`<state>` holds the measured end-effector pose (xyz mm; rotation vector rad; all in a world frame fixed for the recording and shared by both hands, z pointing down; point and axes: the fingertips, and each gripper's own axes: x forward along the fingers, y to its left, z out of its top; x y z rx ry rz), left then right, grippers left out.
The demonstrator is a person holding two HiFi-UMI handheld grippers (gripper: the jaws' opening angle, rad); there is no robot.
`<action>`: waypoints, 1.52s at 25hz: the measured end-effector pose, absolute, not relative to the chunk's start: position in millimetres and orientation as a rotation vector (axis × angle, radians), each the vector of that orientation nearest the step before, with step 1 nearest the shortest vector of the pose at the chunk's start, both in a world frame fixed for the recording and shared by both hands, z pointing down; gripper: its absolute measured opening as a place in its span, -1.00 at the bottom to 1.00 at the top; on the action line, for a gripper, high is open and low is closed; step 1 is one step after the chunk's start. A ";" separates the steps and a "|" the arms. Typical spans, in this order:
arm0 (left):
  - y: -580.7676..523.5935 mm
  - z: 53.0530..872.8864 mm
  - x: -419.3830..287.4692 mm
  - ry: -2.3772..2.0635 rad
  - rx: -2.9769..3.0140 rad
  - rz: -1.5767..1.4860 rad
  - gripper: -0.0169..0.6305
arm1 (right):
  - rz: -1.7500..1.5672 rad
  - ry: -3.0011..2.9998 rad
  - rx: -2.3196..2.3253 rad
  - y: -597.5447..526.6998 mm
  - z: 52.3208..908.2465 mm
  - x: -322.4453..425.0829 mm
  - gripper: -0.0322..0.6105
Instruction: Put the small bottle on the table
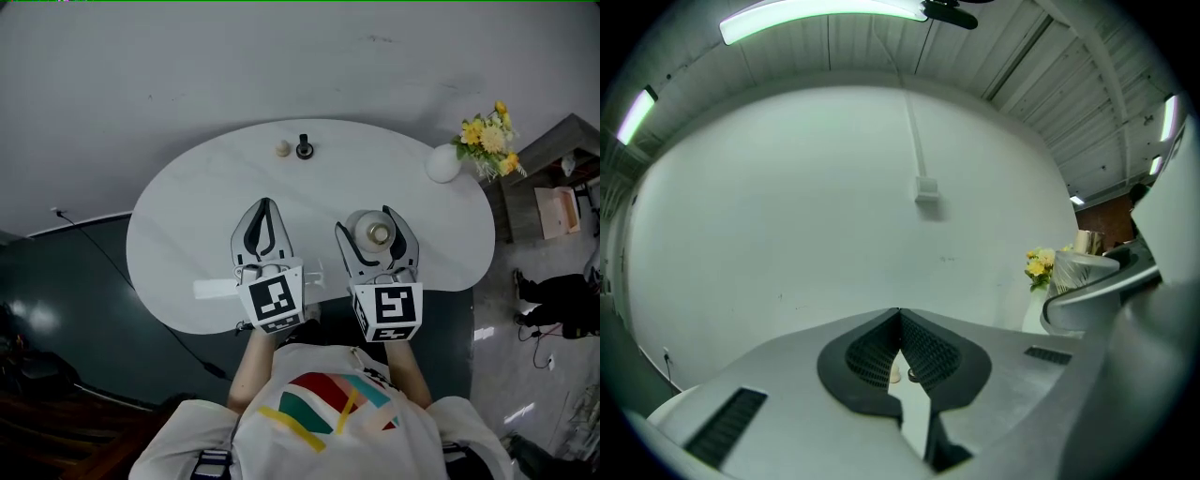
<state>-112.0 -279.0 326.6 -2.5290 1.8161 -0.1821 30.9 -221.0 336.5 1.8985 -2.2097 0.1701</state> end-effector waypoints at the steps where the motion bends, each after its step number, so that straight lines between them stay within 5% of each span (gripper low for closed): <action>1: -278.4 327.5 -110.6 1.825 -2.528 -0.187 -0.90 | 0.179 -2.209 1.901 -221.6 336.2 33.7 0.16; 38: -271.9 304.3 -69.7 1.887 -2.413 -0.195 -0.90 | 0.125 -2.374 1.766 -232.3 322.0 58.6 0.16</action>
